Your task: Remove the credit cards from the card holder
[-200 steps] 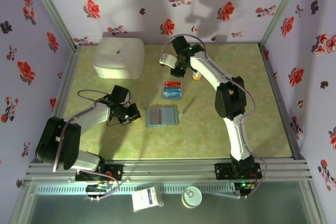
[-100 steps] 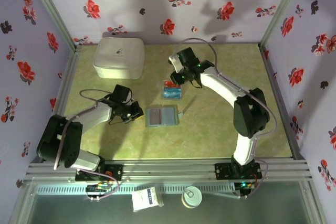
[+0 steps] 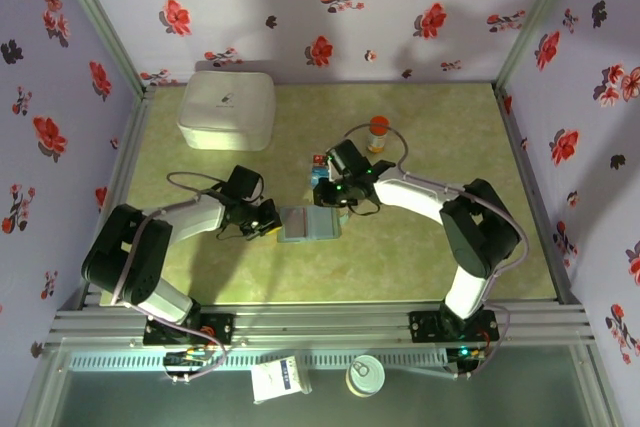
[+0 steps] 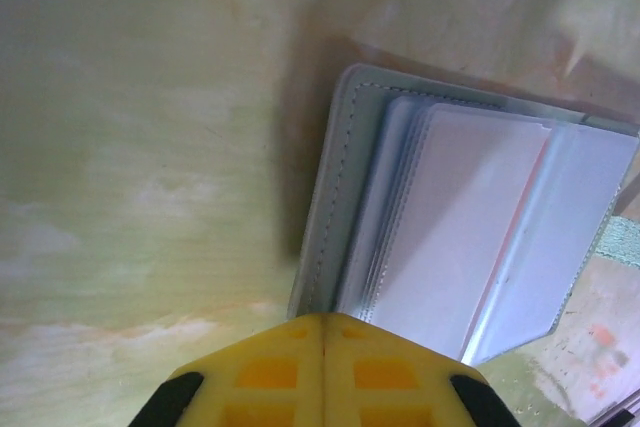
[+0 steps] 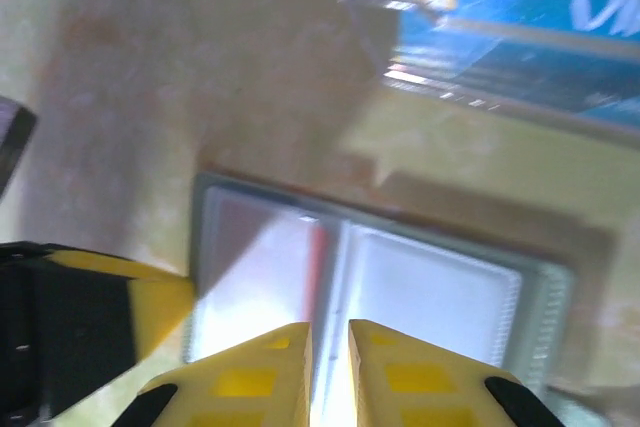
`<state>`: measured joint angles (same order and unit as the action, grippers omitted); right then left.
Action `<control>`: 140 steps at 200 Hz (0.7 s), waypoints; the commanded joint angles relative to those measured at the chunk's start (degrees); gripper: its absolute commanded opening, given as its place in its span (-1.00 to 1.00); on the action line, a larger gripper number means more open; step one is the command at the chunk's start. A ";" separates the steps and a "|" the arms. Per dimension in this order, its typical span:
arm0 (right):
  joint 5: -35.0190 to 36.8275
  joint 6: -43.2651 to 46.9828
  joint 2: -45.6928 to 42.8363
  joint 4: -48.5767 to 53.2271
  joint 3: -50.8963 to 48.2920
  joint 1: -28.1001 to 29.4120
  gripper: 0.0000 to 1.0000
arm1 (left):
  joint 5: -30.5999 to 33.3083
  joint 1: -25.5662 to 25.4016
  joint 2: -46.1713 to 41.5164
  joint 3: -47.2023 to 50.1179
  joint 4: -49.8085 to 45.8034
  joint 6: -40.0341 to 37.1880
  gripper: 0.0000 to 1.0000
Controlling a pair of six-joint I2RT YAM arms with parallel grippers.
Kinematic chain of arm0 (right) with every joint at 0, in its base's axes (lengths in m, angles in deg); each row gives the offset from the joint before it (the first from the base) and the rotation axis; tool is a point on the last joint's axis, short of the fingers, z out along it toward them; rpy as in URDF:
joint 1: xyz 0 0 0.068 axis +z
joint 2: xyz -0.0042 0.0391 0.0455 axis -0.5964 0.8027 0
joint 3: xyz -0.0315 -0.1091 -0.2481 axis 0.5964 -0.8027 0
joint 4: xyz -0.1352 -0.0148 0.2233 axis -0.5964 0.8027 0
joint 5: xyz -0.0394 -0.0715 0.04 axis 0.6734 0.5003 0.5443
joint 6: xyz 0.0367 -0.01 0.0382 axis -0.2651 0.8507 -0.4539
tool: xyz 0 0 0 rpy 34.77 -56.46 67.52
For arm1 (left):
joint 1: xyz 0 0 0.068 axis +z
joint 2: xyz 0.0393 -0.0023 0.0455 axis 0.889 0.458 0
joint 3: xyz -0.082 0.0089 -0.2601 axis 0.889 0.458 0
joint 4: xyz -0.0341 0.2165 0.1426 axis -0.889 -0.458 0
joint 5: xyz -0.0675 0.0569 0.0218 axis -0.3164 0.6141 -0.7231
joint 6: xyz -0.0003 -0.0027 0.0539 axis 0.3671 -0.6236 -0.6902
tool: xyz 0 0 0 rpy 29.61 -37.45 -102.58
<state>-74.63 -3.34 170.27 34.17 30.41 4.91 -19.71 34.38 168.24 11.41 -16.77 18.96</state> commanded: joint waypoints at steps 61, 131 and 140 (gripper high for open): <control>-8.69 -15.47 4.71 -13.04 -3.07 3.90 -0.46 | 2.80 -0.25 0.38 0.40 -1.98 -0.58 -0.93; -9.25 -16.61 8.16 -13.75 -2.90 5.06 -0.54 | 2.97 -0.29 1.74 0.14 -1.82 -0.98 -0.94; -8.98 -16.53 8.33 -13.46 -2.82 5.15 -0.55 | 3.04 -0.29 1.89 -0.15 -2.17 -1.05 -0.94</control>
<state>-83.07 -18.77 177.18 21.38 27.77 9.54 -17.79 34.34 168.97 11.39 -17.12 18.87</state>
